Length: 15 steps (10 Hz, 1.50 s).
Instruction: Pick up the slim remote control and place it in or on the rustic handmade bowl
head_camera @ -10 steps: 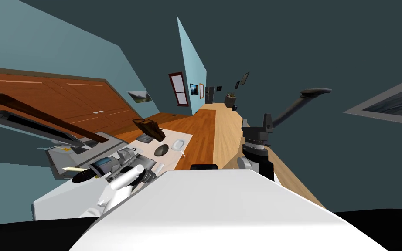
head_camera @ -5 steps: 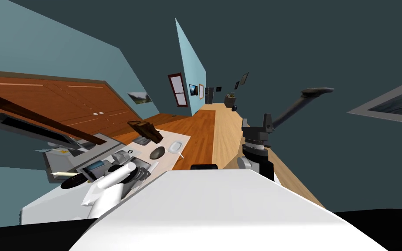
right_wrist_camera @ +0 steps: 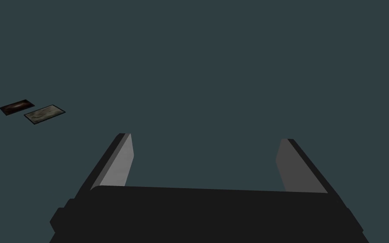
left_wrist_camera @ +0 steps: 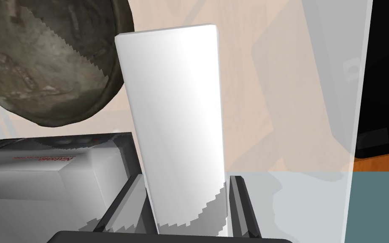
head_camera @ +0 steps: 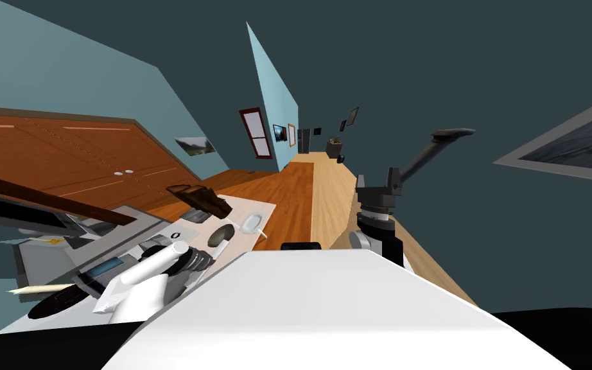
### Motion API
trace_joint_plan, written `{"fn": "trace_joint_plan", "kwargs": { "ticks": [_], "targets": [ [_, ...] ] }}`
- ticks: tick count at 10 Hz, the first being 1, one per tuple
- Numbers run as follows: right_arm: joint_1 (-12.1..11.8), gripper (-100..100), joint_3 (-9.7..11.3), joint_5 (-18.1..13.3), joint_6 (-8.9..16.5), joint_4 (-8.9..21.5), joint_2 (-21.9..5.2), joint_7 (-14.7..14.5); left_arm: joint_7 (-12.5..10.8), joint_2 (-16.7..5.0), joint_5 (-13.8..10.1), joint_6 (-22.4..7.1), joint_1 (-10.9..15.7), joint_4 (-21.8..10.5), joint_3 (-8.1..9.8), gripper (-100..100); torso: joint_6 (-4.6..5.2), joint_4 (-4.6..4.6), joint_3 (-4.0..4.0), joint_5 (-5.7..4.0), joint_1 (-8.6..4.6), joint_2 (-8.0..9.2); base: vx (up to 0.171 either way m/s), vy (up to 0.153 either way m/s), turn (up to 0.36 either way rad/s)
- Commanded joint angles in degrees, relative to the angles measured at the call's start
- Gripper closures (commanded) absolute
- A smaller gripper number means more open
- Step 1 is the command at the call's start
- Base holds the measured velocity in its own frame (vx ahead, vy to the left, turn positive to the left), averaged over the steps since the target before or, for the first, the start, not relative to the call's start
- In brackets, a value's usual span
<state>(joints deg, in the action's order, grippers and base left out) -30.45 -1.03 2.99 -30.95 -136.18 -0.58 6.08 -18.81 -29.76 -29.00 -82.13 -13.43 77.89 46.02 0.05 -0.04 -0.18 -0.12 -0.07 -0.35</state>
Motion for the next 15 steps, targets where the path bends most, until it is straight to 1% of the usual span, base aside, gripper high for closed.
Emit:
{"fn": "trace_joint_plan", "kwargs": {
  "ticks": [1, 6, 8, 9, 11, 12, 13, 14, 15],
  "targets": [
    [0.00, 0, 0.00, 0.00, 0.00, 0.00, 0.00, 0.00, 0.46, -0.87, -0.75, -1.87, -0.29, -0.67, 0.53, 100, 0.00, 0.00, 0.00, 0.00, 0.00, 0.00, 0.084, 0.011, -0.094],
    [0.00, 0, 0.00, 0.00, 0.00, 0.00, 0.00, 0.00, 2.08, -3.63, -2.97, -6.57, -0.91, -3.15, 2.38, 100, 0.01, -0.08, -0.10, 0.09, 0.21, -0.12, 0.081, 0.028, -0.095],
    [-0.01, 0, -0.01, 0.00, 0.00, 0.00, 0.00, 0.00, 2.97, -5.60, -4.23, -9.02, -0.88, -5.04, 3.62, 100, 0.01, -0.11, -0.18, 0.08, 0.22, -0.28, 0.140, 0.056, -0.099],
    [-0.01, 0, -0.01, 0.00, 0.00, 0.00, -0.01, 0.00, 3.12, -6.80, -4.95, -10.11, -0.79, -6.06, 4.24, 100, 0.03, -0.12, -0.25, 0.08, 0.35, -0.39, 0.203, 0.127, -0.086],
    [-0.02, 0, -0.02, 0.00, 0.00, 0.00, -0.01, 0.00, 2.48, -8.31, -5.83, -11.07, -0.90, -6.66, 4.89, 100, 0.04, -0.16, -0.37, 0.12, 0.60, -0.62, 0.160, 0.139, -0.056],
    [-0.01, 0, -0.02, 0.00, 0.00, 0.00, -0.01, 0.00, 1.87, -8.67, -6.29, -11.61, -1.23, -6.76, 5.11, 100, 0.00, -0.12, -0.26, 0.09, 0.59, -0.41, 0.073, 0.168, -0.048],
    [-0.01, 0, -0.02, 0.00, 0.00, 0.00, -0.02, 0.00, 2.29, -8.48, -5.94, -11.19, -0.79, -6.89, 4.80, 100, -0.05, -0.08, -0.14, 0.10, 0.67, -0.19, 0.032, 0.085, -0.023],
    [0.00, 0, -0.01, 0.00, 0.00, 0.00, -0.01, 0.00, 2.14, -8.62, -5.99, -11.30, -0.76, -6.87, 4.86, -100, -0.09, -0.04, -0.03, 0.12, 0.39, 0.01, 0.009, 0.017, -0.003],
    [0.00, 0, 0.00, 0.00, 0.00, 0.00, 0.00, 0.00, 2.16, -8.63, -5.98, -11.27, -0.75, -6.86, 4.86, -100, -0.09, -0.01, 0.05, 0.05, 0.13, 0.14, 0.004, 0.007, -0.001]
  ]
}}
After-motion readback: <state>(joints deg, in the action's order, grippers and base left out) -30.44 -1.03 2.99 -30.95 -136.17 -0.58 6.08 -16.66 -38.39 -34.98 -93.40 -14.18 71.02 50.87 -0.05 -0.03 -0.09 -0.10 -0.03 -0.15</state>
